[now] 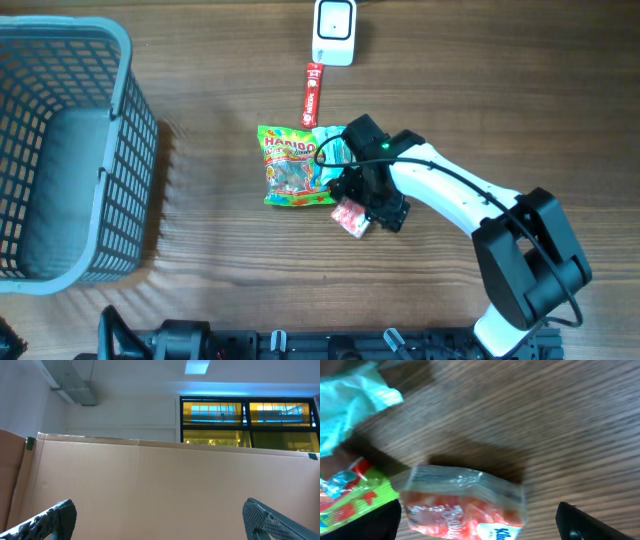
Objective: Scan the item barcode
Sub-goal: 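Grasp the red tissue pack with the right gripper and lift it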
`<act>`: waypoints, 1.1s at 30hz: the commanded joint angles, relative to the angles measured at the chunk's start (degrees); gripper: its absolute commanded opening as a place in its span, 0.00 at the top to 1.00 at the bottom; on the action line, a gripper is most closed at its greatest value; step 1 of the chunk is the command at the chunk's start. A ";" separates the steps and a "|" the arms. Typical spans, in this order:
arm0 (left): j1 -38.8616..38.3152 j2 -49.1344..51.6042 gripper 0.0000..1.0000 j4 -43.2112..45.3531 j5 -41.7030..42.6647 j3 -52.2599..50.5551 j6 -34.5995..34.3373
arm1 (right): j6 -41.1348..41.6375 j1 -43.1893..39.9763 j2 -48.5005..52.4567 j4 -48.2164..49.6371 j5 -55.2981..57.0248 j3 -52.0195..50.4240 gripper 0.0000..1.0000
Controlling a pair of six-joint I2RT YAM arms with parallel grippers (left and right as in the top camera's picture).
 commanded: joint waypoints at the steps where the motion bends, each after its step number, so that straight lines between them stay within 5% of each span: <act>1: 0.26 -0.57 0.00 0.24 0.92 -0.35 -0.35 | 1.29 0.02 1.95 1.92 -0.11 0.66 0.00; 5: 0.26 -0.57 0.00 0.44 0.90 -0.35 -0.35 | 3.72 1.18 3.48 1.36 2.08 0.44 0.00; 14: 0.26 -0.57 0.00 1.51 0.90 -0.35 -0.37 | 6.62 1.42 7.76 0.48 2.23 0.09 0.49; 19: 0.26 -0.57 0.00 1.73 0.90 -0.35 -0.37 | 6.54 0.96 6.86 -4.35 -3.48 1.95 0.67; 27: 0.26 -0.57 0.00 1.42 -0.42 -0.35 -0.35 | -4.83 0.26 -2.43 -18.60 -13.31 15.28 0.69; 30: 0.24 -0.57 0.00 -9.51 -8.85 -0.35 -0.39 | -7.13 -0.72 -9.88 -20.94 -13.18 17.97 0.69; 33: 0.20 -0.46 0.00 -17.81 -8.33 -1.29 -5.49 | -7.10 -1.36 -17.27 -21.05 -9.29 18.45 0.67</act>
